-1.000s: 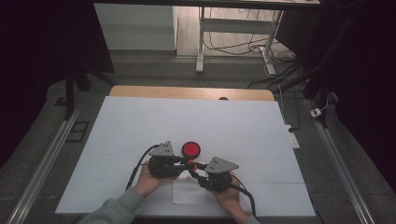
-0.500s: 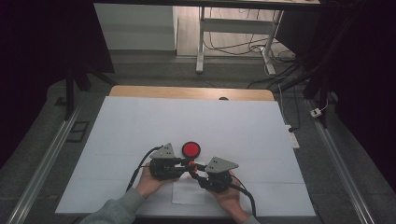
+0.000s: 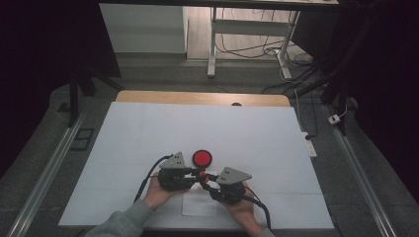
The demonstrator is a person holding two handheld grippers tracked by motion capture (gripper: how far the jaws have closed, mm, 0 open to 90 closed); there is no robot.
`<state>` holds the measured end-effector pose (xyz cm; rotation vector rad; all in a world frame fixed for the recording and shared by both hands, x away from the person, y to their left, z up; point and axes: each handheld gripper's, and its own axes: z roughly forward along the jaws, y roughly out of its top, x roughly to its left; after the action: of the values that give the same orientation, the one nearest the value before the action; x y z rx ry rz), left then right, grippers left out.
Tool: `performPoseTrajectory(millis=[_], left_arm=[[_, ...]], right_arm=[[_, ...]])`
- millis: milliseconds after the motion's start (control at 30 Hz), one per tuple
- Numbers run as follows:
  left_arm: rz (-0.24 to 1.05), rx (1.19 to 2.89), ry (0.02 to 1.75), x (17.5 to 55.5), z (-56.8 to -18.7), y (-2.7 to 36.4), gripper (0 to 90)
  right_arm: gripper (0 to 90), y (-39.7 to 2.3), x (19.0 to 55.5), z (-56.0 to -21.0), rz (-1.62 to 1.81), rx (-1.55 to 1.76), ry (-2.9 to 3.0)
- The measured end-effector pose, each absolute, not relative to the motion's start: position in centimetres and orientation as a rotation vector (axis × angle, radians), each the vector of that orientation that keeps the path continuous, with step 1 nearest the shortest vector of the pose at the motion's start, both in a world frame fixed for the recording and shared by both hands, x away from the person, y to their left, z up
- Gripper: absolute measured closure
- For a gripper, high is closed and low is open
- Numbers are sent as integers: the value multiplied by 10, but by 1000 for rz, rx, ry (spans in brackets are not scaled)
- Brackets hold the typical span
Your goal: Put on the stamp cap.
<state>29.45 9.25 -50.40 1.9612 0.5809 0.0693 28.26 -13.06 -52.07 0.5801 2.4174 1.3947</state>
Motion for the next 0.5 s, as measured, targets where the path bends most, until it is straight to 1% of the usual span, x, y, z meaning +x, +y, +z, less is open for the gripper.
performPoseTrajectory(millis=[500], left_arm=[[47,1950,586,294,-503,93,719]], right_arm=[[634,-133,281,-520,1404,554,2414]])
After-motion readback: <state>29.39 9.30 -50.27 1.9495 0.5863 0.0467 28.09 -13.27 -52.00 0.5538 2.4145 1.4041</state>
